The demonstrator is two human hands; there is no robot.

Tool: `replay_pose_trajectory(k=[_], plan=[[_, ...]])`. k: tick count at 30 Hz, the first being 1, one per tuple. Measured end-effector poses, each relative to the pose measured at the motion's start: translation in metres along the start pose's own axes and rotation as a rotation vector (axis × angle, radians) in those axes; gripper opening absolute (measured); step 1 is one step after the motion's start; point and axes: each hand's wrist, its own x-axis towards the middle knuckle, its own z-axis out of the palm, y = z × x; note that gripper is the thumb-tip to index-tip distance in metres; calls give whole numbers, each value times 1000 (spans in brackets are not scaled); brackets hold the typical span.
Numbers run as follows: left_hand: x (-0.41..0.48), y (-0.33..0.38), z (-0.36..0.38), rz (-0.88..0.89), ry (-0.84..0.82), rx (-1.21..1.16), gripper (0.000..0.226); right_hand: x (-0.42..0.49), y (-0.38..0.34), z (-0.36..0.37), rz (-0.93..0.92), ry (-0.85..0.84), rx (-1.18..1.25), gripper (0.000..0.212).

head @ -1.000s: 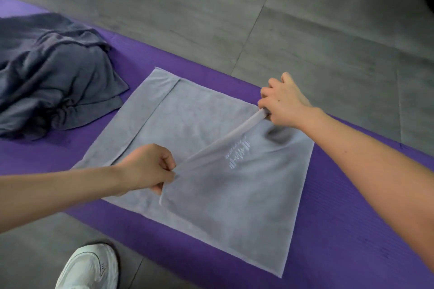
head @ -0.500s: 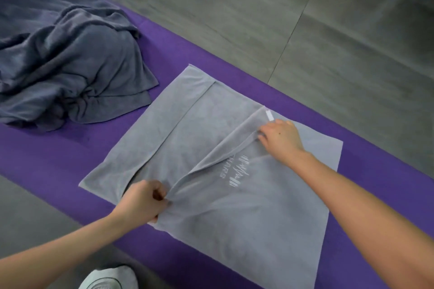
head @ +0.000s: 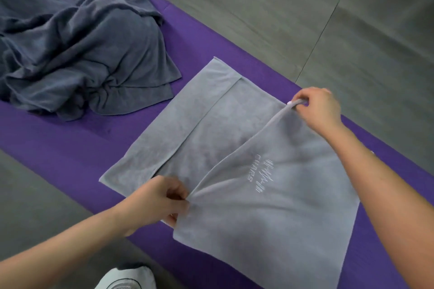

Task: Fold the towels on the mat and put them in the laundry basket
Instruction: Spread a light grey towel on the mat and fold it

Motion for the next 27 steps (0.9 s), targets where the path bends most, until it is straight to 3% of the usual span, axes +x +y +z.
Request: replay_pose_trajectory(k=[3,6,8,11,18,27], plan=[[-16,7,-22,55,0,-72,7,31,-31,-17,99,41,576,20],[-17,2,-58,42,149,-101,21,67,-74,-12,84,58,671,17],[-9,-9,-82,27,297,-79,10,91,-101,2,65,27,628,13],[11,-33,-109,42,478,115,13,119,-132,35,61,-1,486,10],[45,-64,-123,5,553,360,9,141,-165,88,169,-43,75,16],[42,-79,-124,15,643,478,15,136,-157,103,157,-46,-74,36]])
